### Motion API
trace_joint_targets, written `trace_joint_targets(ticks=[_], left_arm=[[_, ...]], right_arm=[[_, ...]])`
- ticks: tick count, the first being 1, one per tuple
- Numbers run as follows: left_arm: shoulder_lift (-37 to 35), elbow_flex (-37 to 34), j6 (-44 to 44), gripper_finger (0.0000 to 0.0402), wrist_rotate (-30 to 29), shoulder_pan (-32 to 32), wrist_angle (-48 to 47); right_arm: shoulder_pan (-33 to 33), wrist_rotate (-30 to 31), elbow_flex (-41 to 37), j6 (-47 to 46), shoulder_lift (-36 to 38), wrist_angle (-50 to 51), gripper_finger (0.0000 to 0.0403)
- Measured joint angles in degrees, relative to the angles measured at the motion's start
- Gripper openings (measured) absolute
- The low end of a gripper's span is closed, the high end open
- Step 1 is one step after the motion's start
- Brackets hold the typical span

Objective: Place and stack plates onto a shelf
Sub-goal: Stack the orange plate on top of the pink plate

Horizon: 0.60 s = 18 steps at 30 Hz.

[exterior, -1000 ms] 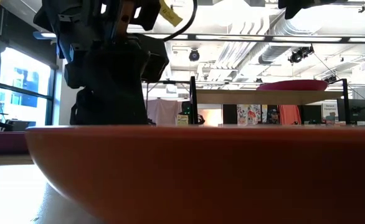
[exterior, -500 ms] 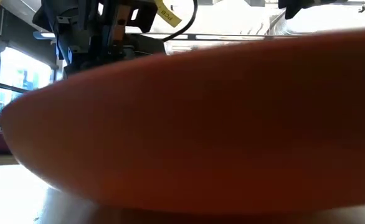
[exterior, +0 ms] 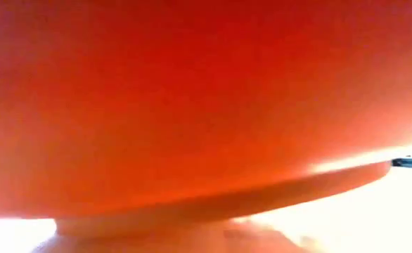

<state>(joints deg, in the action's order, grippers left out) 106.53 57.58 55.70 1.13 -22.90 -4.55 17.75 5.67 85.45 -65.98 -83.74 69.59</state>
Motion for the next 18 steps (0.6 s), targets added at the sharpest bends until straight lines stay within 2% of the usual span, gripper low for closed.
trace_joint_targets(ticks=[8, 18], left_arm=[[-3.23, 0.00, -0.38, 0.0001, 1.31, 0.31, -2.21], [-11.93, 0.00, -3.90, 0.0001, 1.76, 3.09, -17.62]], right_arm=[[0.21, -2.37, 0.00, -2.66, 0.00, -0.27, 0.0087], [2.66, -2.48, 0.00, -8.92, 0.00, -4.08, 0.0087]])
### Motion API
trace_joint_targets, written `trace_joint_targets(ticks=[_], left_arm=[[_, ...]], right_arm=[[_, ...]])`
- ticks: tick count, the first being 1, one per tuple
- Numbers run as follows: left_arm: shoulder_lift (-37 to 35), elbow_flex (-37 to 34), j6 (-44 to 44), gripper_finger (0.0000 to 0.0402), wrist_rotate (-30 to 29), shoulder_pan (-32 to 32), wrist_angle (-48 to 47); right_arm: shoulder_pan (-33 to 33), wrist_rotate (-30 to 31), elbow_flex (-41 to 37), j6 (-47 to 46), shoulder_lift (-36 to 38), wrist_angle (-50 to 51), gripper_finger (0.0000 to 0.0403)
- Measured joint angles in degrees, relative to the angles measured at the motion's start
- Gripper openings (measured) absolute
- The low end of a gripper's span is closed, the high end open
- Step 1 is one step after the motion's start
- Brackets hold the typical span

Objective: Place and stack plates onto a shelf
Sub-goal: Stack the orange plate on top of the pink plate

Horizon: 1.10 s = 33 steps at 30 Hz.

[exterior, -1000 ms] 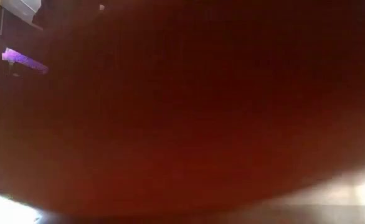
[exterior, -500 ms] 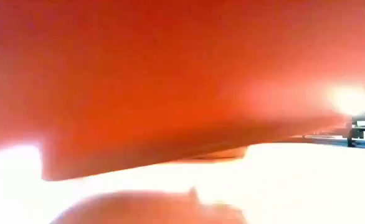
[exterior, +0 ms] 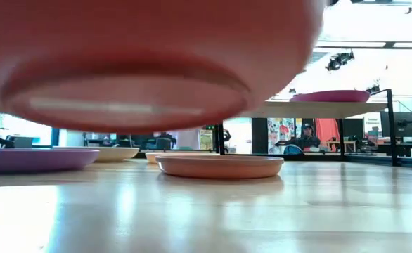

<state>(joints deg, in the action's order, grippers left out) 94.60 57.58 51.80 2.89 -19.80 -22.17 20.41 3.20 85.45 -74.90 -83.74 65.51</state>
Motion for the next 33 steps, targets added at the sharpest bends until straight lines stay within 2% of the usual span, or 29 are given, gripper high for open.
trace_joint_targets(ticks=[4, 14, 23, 33], left_arm=[[-3.98, 0.00, -1.63, 0.0001, 1.62, 1.68, -5.33], [-11.52, 0.04, -5.51, 0.0001, 0.95, 6.22, -14.60], [-12.12, 0.04, -7.09, 0.0001, -0.77, 8.23, -17.38], [-12.12, 0.04, -6.07, 0.0001, -2.22, 8.21, -17.01]], right_arm=[[0.47, 0.69, 0.00, -0.14, -1.01, -2.88, 0.0087], [0.76, -0.25, -0.02, -0.14, -8.39, -8.75, 0.0087], [0.58, 0.43, -0.04, -1.22, -14.78, -17.59, 0.0087], [0.58, 1.55, -0.04, -4.81, -19.47, -21.14, 0.0087]])
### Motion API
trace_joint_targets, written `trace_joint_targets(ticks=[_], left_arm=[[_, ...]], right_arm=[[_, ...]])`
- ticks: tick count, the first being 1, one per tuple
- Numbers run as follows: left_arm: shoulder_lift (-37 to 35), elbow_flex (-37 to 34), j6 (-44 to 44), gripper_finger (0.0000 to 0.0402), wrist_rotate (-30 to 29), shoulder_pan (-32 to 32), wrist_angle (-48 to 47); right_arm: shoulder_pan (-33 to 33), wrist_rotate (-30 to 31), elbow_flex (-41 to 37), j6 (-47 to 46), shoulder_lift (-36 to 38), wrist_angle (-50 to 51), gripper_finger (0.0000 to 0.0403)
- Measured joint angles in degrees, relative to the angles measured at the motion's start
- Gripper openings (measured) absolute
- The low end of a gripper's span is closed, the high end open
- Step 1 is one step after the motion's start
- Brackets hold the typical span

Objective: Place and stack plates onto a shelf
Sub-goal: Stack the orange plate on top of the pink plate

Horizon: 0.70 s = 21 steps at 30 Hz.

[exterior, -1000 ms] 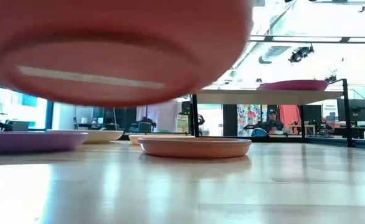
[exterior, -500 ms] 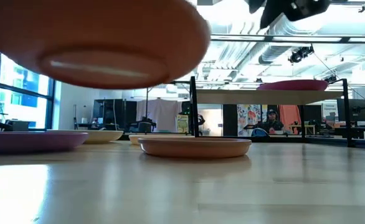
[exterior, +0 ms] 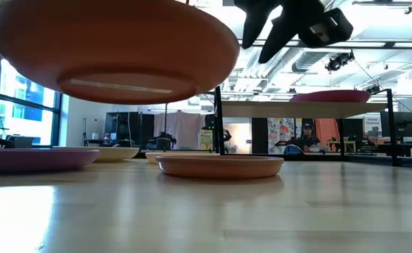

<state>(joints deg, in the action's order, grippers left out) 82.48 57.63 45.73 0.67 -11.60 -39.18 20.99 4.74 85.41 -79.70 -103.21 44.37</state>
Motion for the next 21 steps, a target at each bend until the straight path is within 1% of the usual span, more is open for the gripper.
trace_joint_targets(ticks=[9, 21], left_arm=[[0.00, 0.00, 0.68, 0.0001, -1.19, 0.00, 0.18], [0.00, 0.00, 0.66, 0.0001, -1.60, 0.00, 3.65]], right_arm=[[-0.10, 3.31, 0.00, -2.33, -0.49, -2.22, 0.0087], [-1.14, 3.86, 0.00, -2.80, -0.51, -0.85, 0.0087]])
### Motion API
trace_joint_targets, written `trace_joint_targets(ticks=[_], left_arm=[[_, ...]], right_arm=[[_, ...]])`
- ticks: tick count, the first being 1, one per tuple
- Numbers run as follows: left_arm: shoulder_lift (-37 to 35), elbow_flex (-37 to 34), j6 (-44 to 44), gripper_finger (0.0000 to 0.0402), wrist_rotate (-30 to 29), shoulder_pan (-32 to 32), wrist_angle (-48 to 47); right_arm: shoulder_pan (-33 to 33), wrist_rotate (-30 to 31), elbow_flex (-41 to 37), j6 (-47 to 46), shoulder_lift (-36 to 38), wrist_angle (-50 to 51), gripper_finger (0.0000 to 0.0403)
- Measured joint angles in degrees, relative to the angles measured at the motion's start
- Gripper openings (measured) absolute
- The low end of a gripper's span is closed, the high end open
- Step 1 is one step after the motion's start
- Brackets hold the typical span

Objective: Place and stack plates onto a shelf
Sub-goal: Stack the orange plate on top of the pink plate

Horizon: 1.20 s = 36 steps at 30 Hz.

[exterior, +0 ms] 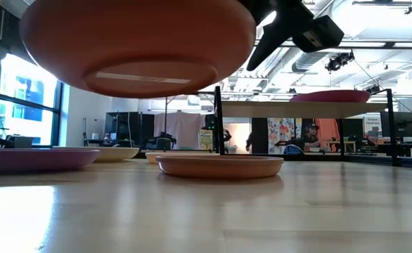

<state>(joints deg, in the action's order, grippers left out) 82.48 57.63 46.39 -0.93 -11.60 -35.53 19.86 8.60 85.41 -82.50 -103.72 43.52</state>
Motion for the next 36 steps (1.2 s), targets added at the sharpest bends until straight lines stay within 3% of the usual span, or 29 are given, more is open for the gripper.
trace_joint_targets(ticks=[7, 14, 22, 36], left_arm=[[0.00, 0.00, -0.27, 0.0001, -0.03, 0.00, 1.21], [0.00, 0.00, -0.94, 0.0001, -0.43, 0.00, 2.51], [0.00, 0.00, -1.51, 0.0015, -0.24, -0.04, 2.47], [0.00, 0.00, -1.52, 0.0081, 1.03, 0.21, 3.17]], right_arm=[[0.00, -0.25, 0.00, 0.01, 0.00, 0.53, 0.0078], [0.00, -0.27, 0.02, 1.42, 0.00, 0.66, 0.0006], [-0.04, -0.35, 0.02, 1.30, 0.00, 0.77, 0.0003], [0.01, -0.70, 0.02, 0.46, 0.00, 2.34, 0.0000]])
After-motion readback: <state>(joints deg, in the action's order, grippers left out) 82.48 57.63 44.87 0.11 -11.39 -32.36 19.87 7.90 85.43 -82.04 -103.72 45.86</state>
